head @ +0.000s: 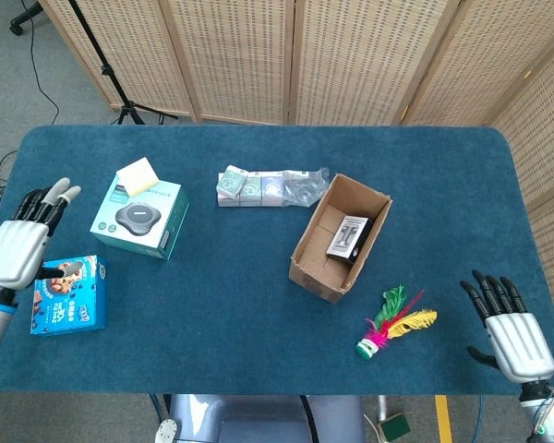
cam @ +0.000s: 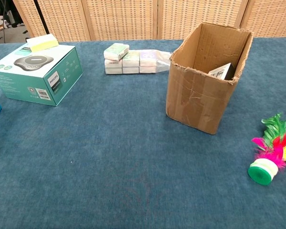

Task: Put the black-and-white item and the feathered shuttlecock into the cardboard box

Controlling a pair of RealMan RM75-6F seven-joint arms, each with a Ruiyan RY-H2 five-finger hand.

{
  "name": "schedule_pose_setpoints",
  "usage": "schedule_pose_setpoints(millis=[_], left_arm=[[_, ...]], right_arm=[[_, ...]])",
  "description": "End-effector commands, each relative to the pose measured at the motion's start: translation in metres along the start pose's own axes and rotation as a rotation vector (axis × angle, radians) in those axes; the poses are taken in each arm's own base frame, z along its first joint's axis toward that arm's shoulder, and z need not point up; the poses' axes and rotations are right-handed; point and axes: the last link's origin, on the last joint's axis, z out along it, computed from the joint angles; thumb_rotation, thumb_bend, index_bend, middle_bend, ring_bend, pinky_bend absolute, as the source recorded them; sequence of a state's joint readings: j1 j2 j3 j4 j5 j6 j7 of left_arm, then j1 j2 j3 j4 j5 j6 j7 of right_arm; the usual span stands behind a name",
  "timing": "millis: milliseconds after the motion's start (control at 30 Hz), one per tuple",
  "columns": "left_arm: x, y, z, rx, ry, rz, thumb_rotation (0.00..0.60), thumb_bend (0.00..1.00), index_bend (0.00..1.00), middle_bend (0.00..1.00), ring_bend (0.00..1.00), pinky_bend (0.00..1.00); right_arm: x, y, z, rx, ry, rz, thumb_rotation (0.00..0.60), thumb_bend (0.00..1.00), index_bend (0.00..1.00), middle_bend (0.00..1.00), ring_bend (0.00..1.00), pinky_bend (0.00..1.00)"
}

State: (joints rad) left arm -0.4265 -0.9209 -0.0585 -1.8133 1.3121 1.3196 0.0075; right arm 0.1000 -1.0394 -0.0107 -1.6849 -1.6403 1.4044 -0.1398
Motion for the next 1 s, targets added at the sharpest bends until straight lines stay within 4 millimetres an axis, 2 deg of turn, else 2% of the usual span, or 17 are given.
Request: schedule_pose_setpoints(millis=[33,233,267,300,600,733,900,1000], left_arm=[[-0.002,-0.013,-0.035,0.096,0.003,-0.005,0.600,0.00,0.00,0.00,0.00,0.04],[-0.008,-0.021,-0.063,0.231,0.033,-0.068,0.600,0.00,0.00,0.00,0.00,0.04],[-0.006,-0.020,-0.065,0.236,0.039,-0.065,0.600,0.00,0.00,0.00,0.00,0.04],[-0.004,-0.020,-0.071,0.234,0.048,-0.072,0.600,0.00,0.00,0.00,0.00,0.04],[-0.006,-0.027,-0.068,0.234,0.029,-0.094,0.600,0.00,0.00,0.00,0.00,0.04],[-0.006,-0.028,-0.068,0.234,0.038,-0.101,0.600,0.00,0.00,0.00,0.00,0.04],[-0.005,-0.029,-0.069,0.235,0.034,-0.101,0.600,0.00,0.00,0.00,0.00,0.04],[-0.005,-0.030,-0.068,0.235,0.031,-0.106,0.600,0.00,0.00,0.00,0.00,0.04]], right_arm=[[-0.010,-0.009,0.002,0.161,-0.065,-0.068,0.600,0.00,0.20,0.06,0.00,0.00],[-0.028,-0.027,0.017,0.383,-0.174,-0.100,0.600,0.00,0.22,0.10,0.00,0.00],[-0.030,-0.032,0.021,0.417,-0.186,-0.111,0.600,0.00,0.22,0.10,0.00,0.00],[-0.040,-0.048,0.031,0.482,-0.214,-0.146,0.600,0.00,0.22,0.10,0.00,0.00],[-0.051,-0.090,0.061,0.542,-0.239,-0.184,0.600,0.00,0.22,0.10,0.01,0.00],[-0.057,-0.095,0.070,0.540,-0.245,-0.233,0.600,0.00,0.22,0.09,0.01,0.00],[-0.066,-0.090,0.080,0.501,-0.260,-0.284,0.600,0.00,0.22,0.09,0.01,0.00],[-0.071,-0.087,0.083,0.478,-0.283,-0.284,0.600,0.00,0.23,0.14,0.05,0.03]])
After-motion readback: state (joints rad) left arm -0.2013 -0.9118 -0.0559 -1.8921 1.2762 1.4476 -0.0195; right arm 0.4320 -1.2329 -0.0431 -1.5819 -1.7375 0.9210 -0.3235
